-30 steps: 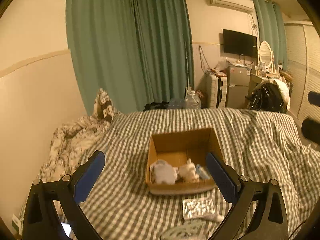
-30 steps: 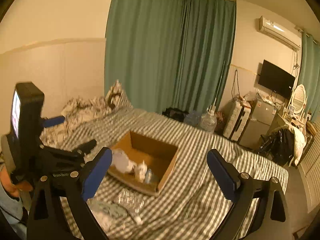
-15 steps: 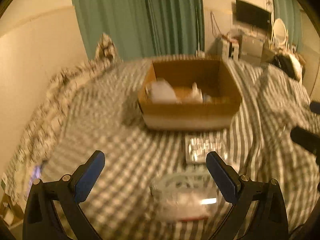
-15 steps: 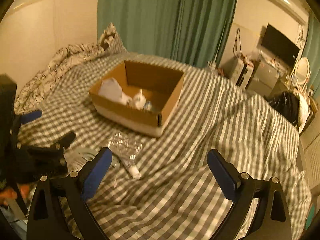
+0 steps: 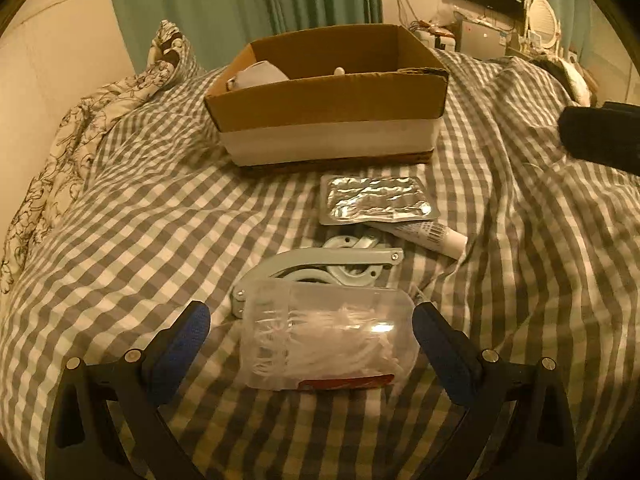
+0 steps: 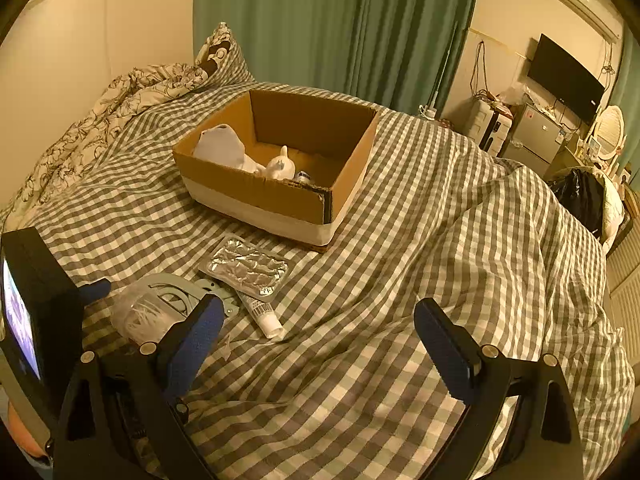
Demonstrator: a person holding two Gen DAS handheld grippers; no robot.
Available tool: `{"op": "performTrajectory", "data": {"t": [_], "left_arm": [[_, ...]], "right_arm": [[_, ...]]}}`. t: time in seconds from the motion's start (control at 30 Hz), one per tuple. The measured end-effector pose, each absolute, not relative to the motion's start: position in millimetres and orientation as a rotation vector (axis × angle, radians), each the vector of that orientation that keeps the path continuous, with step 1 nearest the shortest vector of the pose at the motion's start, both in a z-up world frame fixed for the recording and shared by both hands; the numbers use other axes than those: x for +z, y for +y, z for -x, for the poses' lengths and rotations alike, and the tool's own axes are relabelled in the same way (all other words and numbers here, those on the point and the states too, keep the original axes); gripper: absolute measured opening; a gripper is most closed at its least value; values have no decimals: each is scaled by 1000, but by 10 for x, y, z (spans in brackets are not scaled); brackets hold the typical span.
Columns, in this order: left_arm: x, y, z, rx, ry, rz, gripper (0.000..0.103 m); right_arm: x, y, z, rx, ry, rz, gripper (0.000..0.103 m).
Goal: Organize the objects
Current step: 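Grasp the clear plastic container with the left gripper while the right grasps the white tube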
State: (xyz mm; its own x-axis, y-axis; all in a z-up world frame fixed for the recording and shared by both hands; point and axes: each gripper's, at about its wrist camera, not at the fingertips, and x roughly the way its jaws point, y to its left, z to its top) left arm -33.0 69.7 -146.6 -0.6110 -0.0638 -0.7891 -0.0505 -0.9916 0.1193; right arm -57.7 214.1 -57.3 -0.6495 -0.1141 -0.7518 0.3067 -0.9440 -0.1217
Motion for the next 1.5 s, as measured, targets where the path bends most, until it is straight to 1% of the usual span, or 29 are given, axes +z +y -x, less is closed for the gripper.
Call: {"op": "performTrajectory", "data": {"t": [0.17, 0.3, 0.37, 0.4, 0.43, 0.57, 0.63, 0.87, 0.93, 1.0, 1.03, 1.1, 1.13, 1.17, 1.23, 1.27, 1.3, 1.37, 1.5], "left_arm": [[-1513, 748, 328, -2830, -214, -1415, 103], [-1595, 821, 325, -2824, -307, -1430, 103], [-1592, 802, 335, -2841, -303, -1425, 99], [-1585, 782, 348, -2847, -306, -1412, 91], [-1576, 763, 362, -2855, -309, -1413, 91], [-1450, 610, 432, -2883, -207, -1454, 91], [-1329, 523, 454, -2894, -157, -1421, 91], [-954, 226, 624, -2903, -94, -1280, 91], [-918, 158, 678, -2903, -82, -1274, 91], [-927, 92, 736, -2896, -57, -1283, 91], [-941, 64, 753, -2893, -47, -1294, 91], [-983, 18, 773, -2890, -26, -1315, 91], [-1010, 11, 778, -2887, -22, -1326, 91], [-1045, -3, 779, -2883, -17, -1340, 91], [-1109, -21, 761, -2878, -3, -1367, 91], [-1132, -22, 749, -2876, 3, -1376, 91], [-1152, -18, 731, -2876, 7, -1385, 91], [-1166, 6, 685, -2884, 8, -1395, 91], [-1134, 36, 578, -2902, 10, -1398, 91]], "right_arm": [[-638, 2100, 640, -2620, 355, -1201, 96], [-671, 2071, 690, -2613, 358, -1214, 96], [-688, 2059, 718, -2607, 360, -1216, 96], [-709, 2050, 745, -2600, 364, -1222, 96], [-731, 2042, 770, -2597, 368, -1229, 96], [-839, 1993, 889, -2572, 385, -1261, 96], [-919, 1940, 982, -2549, 403, -1282, 96], [-1324, 1769, 1314, -2442, 453, -1438, 96], [-1463, 1718, 1379, -2398, 472, -1485, 94], [-1610, 1664, 1433, -2339, 483, -1539, 84], [-1671, 1646, 1452, -2318, 484, -1562, 80], [-1798, 1603, 1478, -2271, 502, -1608, 67], [-1838, 1589, 1479, -2258, 510, -1619, 66], [-1851, 1582, 1474, -2255, 517, -1621, 61], [-1845, 1562, 1436, -2242, 524, -1606, 47], [-1832, 1554, 1411, -2235, 525, -1597, 34], [-1812, 1546, 1373, -2234, 536, -1584, 28], [-1748, 1530, 1265, -2239, 571, -1556, 24], [-1508, 1587, 1032, -2265, 563, -1490, 23]]}}
